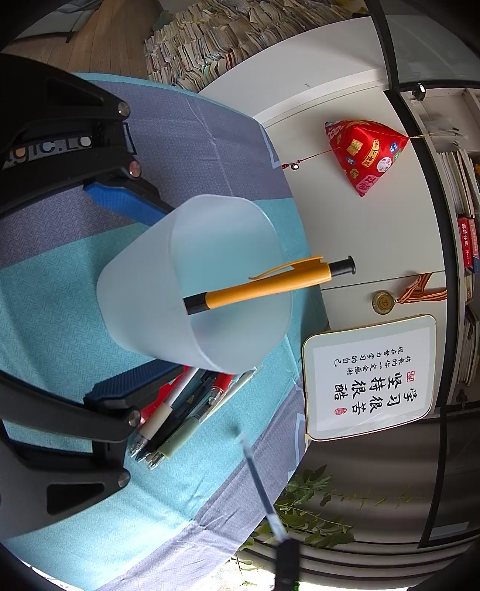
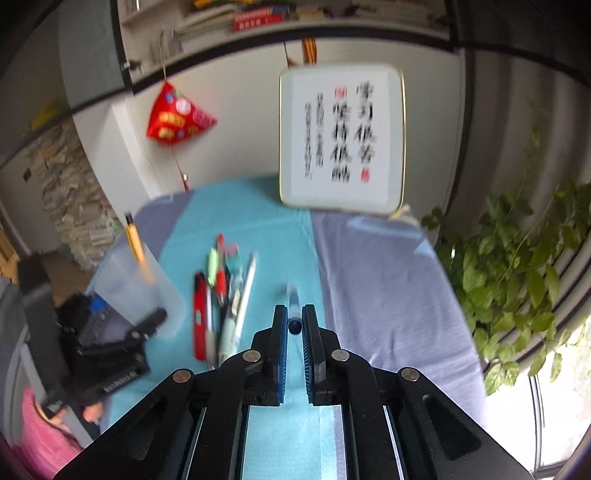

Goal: Organize stationery
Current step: 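Grasp the blue pen with the right gripper and lift it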

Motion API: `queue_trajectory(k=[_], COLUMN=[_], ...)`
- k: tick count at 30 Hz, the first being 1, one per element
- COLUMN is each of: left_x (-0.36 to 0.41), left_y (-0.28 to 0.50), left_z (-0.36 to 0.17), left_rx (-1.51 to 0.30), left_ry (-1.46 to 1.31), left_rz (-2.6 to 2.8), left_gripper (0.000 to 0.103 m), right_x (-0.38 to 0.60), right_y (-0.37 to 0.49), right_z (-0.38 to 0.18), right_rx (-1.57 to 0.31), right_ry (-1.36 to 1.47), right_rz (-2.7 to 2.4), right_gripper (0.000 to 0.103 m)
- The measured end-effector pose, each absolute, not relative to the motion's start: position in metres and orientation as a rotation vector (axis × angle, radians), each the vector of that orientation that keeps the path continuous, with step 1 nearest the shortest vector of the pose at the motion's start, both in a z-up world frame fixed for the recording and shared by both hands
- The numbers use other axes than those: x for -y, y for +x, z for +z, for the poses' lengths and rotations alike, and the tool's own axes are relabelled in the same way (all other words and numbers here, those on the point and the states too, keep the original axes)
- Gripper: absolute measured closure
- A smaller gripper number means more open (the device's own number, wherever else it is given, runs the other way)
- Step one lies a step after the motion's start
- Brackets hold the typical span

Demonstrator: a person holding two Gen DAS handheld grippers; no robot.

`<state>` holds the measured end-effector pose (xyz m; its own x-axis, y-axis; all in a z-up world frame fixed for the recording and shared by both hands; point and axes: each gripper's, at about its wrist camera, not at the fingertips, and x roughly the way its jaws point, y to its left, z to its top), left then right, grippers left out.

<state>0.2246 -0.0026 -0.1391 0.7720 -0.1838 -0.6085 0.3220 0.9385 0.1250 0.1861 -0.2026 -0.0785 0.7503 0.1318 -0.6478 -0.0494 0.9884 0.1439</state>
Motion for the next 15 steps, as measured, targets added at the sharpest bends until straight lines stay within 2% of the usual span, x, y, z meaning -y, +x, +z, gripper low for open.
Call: queue_trajectory(k=[15], left_x=[0.002], left_y=[0.225], left_z=[-0.139], left_rx=[-0.633], left_ry=[0.229], left_rz=[-0.277], left_gripper=[0.032], right_x=[0.181], right_y=[0.18], right_z=[-0.029], right_rx=[-0.6], right_ry=[0.116], right_rz=[0.167], right_gripper=[0.095])
